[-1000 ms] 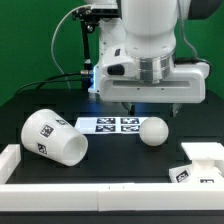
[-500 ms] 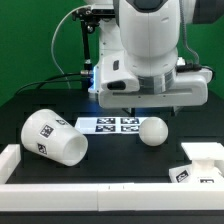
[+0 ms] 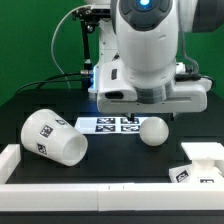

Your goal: Assemble lamp

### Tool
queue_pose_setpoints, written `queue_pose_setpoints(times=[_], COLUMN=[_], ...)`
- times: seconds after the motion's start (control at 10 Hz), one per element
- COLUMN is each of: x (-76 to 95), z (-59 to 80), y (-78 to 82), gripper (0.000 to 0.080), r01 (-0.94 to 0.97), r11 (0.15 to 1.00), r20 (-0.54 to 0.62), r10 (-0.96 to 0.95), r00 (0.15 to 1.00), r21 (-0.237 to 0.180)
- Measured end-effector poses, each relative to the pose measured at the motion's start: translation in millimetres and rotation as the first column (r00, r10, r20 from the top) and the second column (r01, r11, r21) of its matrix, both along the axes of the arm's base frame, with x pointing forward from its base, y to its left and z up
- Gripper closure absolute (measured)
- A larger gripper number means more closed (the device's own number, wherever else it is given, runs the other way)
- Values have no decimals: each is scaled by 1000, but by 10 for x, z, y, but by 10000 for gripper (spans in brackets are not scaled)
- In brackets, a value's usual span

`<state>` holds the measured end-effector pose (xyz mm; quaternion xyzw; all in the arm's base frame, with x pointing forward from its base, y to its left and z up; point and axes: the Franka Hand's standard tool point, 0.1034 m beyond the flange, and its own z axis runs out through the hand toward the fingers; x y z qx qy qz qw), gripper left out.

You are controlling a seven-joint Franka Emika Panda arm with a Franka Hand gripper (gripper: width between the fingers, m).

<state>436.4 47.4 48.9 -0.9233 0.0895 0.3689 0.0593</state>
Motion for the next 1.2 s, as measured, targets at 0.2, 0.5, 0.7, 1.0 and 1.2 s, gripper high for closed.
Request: queue_pose_setpoints(times=[0.2,0.5,0.7,1.0,1.2], x=[-29,-33,-5,115,110], z=[-5,-17,-57,-82,-104], y=[43,30,-22,-42,-70], gripper=[101,101,101,101,101], r01=[5,13,57,101,141], r11=[1000,1000,998,995,990], r20=[-23,-29,-74,-149,-213], r10=[-6,-13,-57,-98,-140], r00=[1000,1000,996,984,967], r21=[-6,-2,4,10,-9])
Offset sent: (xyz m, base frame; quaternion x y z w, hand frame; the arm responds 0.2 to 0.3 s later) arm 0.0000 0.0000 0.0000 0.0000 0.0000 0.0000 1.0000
